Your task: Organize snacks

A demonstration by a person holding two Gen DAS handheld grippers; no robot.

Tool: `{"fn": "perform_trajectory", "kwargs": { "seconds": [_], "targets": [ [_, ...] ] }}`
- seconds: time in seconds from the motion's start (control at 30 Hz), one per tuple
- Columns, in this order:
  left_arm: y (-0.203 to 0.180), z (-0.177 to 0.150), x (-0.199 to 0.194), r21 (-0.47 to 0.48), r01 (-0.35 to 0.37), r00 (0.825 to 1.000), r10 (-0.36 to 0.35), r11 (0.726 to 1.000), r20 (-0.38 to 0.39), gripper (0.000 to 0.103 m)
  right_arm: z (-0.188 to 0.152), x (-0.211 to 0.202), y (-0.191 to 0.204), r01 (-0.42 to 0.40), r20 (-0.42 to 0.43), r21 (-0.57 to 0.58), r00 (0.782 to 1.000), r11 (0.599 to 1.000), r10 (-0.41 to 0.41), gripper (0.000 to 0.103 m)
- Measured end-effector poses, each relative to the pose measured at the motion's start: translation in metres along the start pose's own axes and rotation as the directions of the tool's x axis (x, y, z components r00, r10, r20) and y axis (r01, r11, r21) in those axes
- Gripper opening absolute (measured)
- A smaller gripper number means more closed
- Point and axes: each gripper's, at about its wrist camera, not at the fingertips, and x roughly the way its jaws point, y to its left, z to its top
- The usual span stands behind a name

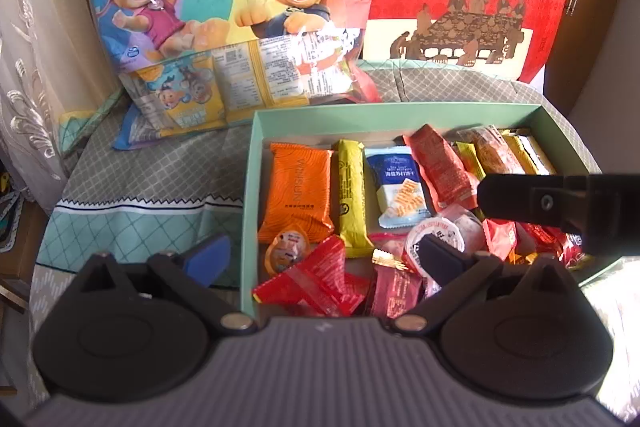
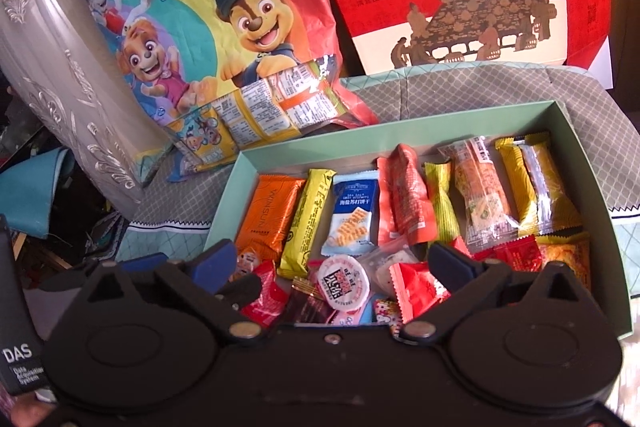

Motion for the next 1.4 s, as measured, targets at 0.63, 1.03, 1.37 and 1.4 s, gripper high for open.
{"fn": "perform_trajectory", "kwargs": {
  "seconds": [0.63, 1.03, 1.37, 1.4],
  "targets": [
    [0.018, -0.057, -0.081, -0.067, 0.017, 0.998, -0.013, 0.998, 0.066, 0.103, -0.061, -0.084, -0.007, 0.144, 0.029, -0.081, 0.989, 0.986, -0.143, 0.103],
    [0.027, -0.093, -0.069, -0.11, -0.017, 1.0, 0.017, 0.994, 0.0, 0.103, -0.105, -0.077, -0.015, 0.267, -0.031, -0.116, 0.962, 0.957, -0.273, 0.103],
    [0.023, -0.097, -0.066, -0.095, -0.022, 1.0, 0.022, 0.995, -0.006, 0.103, -0.116, -0.071, -0.009, 0.266, -0.064, -0.149, 0.959, 0.952, -0.277, 0.103],
    [0.022, -0.097, -0.066, -0.09, -0.026, 1.0, 0.026, 0.996, -0.005, 0.103, -0.117, -0.071, -0.01, 0.266, -0.065, -0.145, 0.958, 0.953, -0.278, 0.103]
  ]
}}
